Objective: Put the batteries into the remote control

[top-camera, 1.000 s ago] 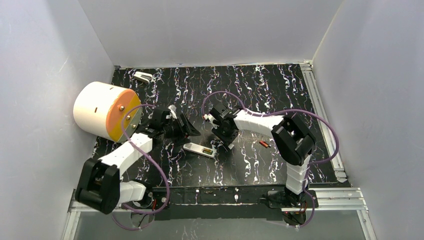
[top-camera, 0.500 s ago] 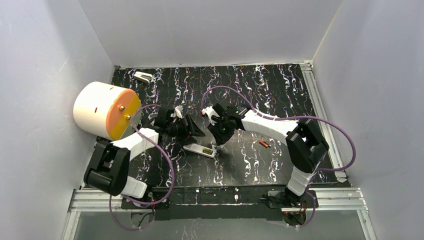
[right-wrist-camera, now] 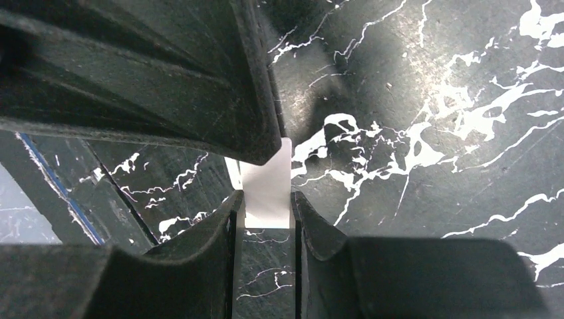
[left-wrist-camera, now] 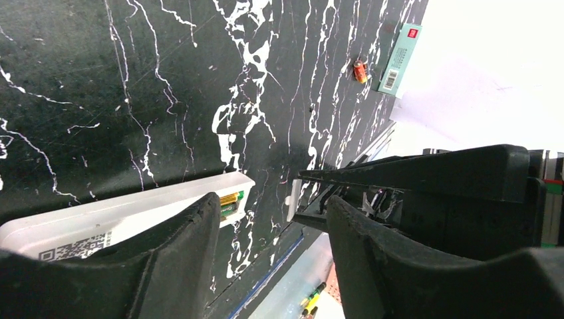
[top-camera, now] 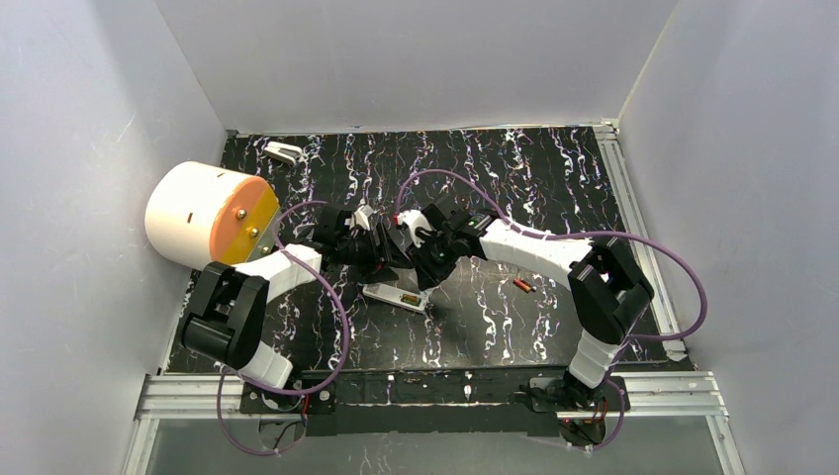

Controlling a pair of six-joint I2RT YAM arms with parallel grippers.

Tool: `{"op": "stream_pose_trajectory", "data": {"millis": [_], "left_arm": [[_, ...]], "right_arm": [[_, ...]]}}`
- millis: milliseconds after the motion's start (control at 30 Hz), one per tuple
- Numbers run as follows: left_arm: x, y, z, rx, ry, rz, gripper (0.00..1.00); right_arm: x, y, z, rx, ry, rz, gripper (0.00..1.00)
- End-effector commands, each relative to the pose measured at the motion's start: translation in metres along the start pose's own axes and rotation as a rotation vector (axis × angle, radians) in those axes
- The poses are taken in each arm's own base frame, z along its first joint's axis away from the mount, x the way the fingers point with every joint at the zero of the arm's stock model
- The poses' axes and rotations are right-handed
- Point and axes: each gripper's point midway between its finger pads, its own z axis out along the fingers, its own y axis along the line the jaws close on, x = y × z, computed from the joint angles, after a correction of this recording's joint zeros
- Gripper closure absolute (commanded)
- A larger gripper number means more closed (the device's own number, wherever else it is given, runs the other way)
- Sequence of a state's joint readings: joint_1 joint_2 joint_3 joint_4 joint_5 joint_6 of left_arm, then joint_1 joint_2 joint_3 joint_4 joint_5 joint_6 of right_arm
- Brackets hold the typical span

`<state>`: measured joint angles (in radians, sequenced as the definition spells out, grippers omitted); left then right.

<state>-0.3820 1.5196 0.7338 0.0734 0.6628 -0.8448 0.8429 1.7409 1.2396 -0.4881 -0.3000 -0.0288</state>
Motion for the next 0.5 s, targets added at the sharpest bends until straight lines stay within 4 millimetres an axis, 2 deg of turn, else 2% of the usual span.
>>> {"op": "stream_pose_trajectory", "data": {"millis": [0, 233, 467], "left_arm": [[0.0087, -0.0118, -0.0020, 0.049, 0.049, 0.025, 0.44], [0.0144, -0.0126, 0.0022, 0.062, 0.088, 0.003, 0.50], [0.0176, -0.0140, 0.0027, 0.073, 0.110, -0.010, 0.62]], "right_arm": [[-0.0195, 0.0149, -0.0101, -0.058, -0.082, -0.026, 0.68], [-0.0244, 0.0187, -0.0078, -0.082, -0.100, -0.026, 0.68], [-0.0289, 0.0206, -0.0070, -0.094, -0.109, -0.031, 0.68]]}}
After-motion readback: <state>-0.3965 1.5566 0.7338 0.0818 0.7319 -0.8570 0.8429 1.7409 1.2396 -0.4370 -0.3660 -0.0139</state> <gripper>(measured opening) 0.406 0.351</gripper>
